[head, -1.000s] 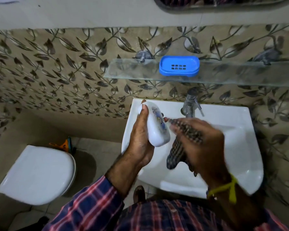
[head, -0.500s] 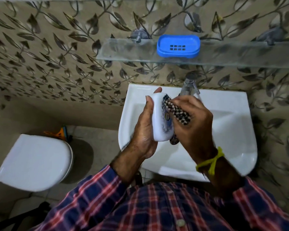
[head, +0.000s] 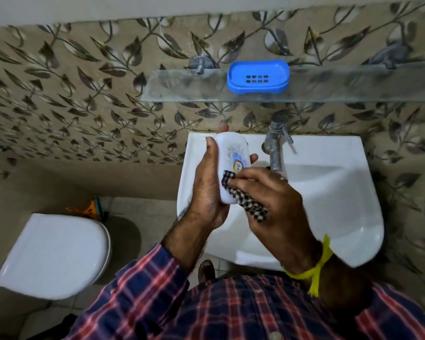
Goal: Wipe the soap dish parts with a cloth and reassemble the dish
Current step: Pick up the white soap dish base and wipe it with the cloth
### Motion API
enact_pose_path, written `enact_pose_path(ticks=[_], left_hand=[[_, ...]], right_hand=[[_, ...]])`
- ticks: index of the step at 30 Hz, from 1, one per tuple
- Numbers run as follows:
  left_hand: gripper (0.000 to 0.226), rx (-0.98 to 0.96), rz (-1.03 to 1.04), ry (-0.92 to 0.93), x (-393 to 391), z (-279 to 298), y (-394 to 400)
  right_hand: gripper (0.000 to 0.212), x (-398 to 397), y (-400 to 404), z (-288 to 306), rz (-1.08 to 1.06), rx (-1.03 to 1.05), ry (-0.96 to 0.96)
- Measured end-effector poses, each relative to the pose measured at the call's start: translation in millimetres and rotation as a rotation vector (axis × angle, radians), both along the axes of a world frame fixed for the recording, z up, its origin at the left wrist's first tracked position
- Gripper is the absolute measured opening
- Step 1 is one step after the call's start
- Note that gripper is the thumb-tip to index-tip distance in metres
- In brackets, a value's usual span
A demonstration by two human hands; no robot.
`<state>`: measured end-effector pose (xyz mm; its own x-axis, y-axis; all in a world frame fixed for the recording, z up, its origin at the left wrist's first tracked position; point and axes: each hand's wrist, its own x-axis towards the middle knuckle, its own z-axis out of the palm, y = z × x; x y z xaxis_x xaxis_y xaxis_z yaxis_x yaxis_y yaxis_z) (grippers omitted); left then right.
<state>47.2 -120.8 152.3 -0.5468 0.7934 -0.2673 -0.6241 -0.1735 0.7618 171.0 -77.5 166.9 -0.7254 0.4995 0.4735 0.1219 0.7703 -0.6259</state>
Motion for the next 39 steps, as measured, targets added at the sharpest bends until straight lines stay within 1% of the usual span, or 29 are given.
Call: enact_pose_path(ticks=[2,3,4,7,8,9,11,12,13,14,16,17,19,21,23,25,28,29,31,33,36,39], left_hand=[[0.067,-0.025,-0.008,0.014,5.4,-3.2,0.6],[0.07,-0.046,-0.013,0.002,8.1,-4.3,1.7],[0.072,-0.061,-0.022,-0.024,8.1,-4.9,2.7],[0.076,-0.096,-0.048,-0.068,0.3,2.5,6.2],[0.077,-0.098,-0.047,-0.061,-1.6,2.4,6.8],[0.075,-0.089,-0.023,-0.059,-1.5,1.0,7.0],[0.064,-0.069,-0.003,-0.096,5.1,-3.5,6.9],[0.058,-0.059,-0.017,-0.123,8.9,-5.1,7.3],[0.057,-0.054,-0.022,-0.143,9.8,-5.8,8.2],[0.061,-0.049,-0.018,-0.149,7.8,-6.6,7.9],[0.069,-0.04,-0.014,-0.109,0.4,-4.4,8.9],[0.071,-0.043,-0.016,-0.088,-2.3,-2.5,9.2],[0.076,-0.075,-0.037,-0.064,0.8,-1.7,8.6],[0.071,-0.058,-0.061,-0.062,8.8,-4.5,7.1],[0.063,0.014,-0.077,-0.065,11.3,-7.0,4.1],[0.064,0.049,-0.087,-0.034,11.0,-3.9,1.6],[0.069,0.034,-0.073,0.014,15.6,-4.2,0.8],[0.066,0.029,-0.065,0.013,16.5,-4.5,1.4],[0.06,0.047,-0.051,0.027,13.7,-5.9,1.3],[0.055,0.06,-0.041,0.083,9.5,-6.1,-1.5],[0.062,0.006,-0.025,0.148,13.5,-6.3,-3.4],[0.068,0.003,0.013,0.12,11.7,-4.5,-3.8]], right_hand=[[0.041,-4.2,8.5,-2.6,-0.097,-0.073,0.031],[0.042,-7.2,10.6,-2.0,-0.112,-0.104,0.042],[0.041,-8.8,9.6,-2.0,-0.089,-0.106,0.038],[0.039,6.7,-3.3,-9.9,0.065,0.035,-0.036],[0.041,13.8,-4.1,-12.8,0.063,0.041,-0.057],[0.042,16.7,-1.0,-14.6,0.007,0.011,-0.065],[0.041,11.9,10.7,-15.9,-0.149,-0.077,-0.027],[0.04,7.9,13.6,-14.3,-0.171,-0.09,-0.001],[0.039,5.5,13.2,-13.2,-0.137,-0.067,0.008],[0.039,5.9,10.1,-13.1,-0.072,-0.02,0.0],[0.039,15.0,6.8,-13.2,0.013,0.063,-0.039],[0.038,19.0,8.6,-13.5,-0.006,0.064,-0.054],[0.037,15.4,17.7,-12.4,-0.126,0.004,-0.035],[0.037,4.1,21.4,-7.5,-0.157,-0.026,0.024],[0.035,-0.8,15.5,-5.7,-0.086,0.058,0.047],[0.034,3.4,16.6,-4.9,-0.063,0.102,0.035],[0.04,-4.4,31.7,0.3,-0.178,-0.009,0.068],[0.039,-9.8,33.0,3.2,-0.171,-0.022,0.095],[0.033,-15.8,26.8,5.9,-0.102,0.026,0.134],[0.031,-13.3,24.8,5.7,-0.08,0.066,0.135],[0.039,-20.0,39.7,9.8,-0.178,0.001,0.091],[0.039,-26.7,40.3,10.4,-0.097,0.054,0.088]])
